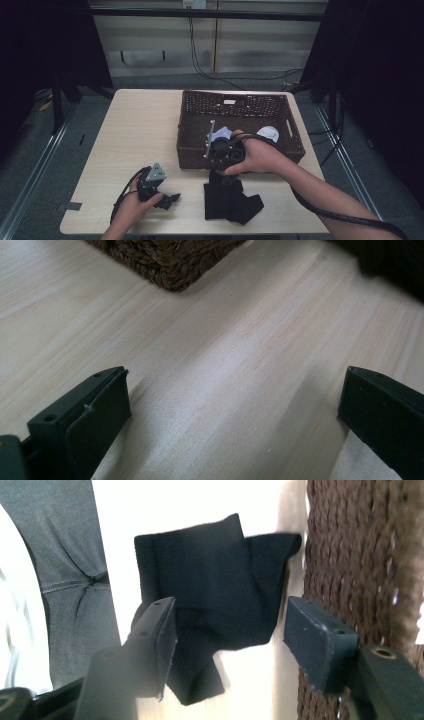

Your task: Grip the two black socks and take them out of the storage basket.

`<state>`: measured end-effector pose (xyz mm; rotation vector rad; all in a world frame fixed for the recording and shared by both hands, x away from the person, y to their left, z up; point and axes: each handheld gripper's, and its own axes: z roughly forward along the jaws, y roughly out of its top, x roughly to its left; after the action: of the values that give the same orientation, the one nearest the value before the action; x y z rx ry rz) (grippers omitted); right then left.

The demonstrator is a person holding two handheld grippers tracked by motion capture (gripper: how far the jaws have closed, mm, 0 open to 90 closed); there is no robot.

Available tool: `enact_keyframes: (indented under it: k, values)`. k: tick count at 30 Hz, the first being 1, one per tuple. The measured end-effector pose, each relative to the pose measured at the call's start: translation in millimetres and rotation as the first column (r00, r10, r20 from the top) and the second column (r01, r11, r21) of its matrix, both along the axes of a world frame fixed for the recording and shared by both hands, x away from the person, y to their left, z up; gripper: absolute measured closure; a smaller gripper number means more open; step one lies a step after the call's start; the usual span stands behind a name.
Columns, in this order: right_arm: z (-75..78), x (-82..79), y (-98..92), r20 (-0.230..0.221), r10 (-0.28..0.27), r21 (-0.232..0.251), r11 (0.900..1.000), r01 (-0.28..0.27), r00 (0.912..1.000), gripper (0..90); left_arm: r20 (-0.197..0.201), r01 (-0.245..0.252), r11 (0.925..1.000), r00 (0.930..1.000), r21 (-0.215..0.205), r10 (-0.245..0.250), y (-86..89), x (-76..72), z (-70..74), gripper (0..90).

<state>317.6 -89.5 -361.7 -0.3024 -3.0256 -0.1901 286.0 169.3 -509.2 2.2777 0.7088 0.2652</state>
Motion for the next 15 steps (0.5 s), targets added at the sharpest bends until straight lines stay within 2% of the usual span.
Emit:
enact_keyframes:
  k: [8,15]
  values:
    - [-4.8,-8.2,-15.9,0.037,-0.019,-0.01,1.0,0.02,0.9991,32.2,0.003,0.0,1.0,1.0,0.001,0.0,0.2,0.0,-0.1,0.0]
    - [-14.8,-15.7,-37.7,0.037,-0.064,0.014,0.998,0.063,0.9973,30.5,-0.006,0.004,1.0,1.0,0.003,-0.004,0.5,-0.3,0.0,0.0]
